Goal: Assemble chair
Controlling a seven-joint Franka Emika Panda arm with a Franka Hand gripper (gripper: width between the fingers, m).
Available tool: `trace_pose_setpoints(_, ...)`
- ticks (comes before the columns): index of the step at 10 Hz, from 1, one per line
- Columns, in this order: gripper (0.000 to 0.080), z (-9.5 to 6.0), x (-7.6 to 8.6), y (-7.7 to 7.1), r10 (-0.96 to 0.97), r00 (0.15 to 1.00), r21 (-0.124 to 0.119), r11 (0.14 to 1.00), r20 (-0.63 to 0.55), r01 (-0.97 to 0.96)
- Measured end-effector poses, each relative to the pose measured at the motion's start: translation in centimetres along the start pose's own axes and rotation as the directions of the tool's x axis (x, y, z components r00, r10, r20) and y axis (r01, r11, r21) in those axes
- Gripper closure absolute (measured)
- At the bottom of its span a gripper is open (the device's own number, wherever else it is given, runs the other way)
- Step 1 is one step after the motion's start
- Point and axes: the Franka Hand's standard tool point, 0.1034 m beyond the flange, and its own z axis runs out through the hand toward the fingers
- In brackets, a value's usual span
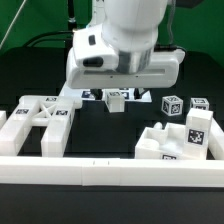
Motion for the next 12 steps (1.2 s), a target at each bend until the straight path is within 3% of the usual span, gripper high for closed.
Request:
trace_pose_setpoints(5,0.0151,1.0,0.2,0.4,-0.001,0.939,0.021,1.0,0.345,-0.007)
trace_pose_setpoints(9,0.0155,1.5,0.7,0.4,0.008,0.926,0.016,1.0,0.377,-0.015)
trace_pose_setpoints(10,0.0311,1.5,0.7,0.5,0.009,0.926,0.018,1.0,0.377,-0.017)
trace_pose_setpoints(11,0.0311,1.5,0.7,0.5,0.01,0.926,0.019,1.0,0.377,-0.018)
trace_pose_setpoints(12,0.0512,1.5,0.7,0.5,0.01,0.926,0.019,1.0,0.377,-0.018)
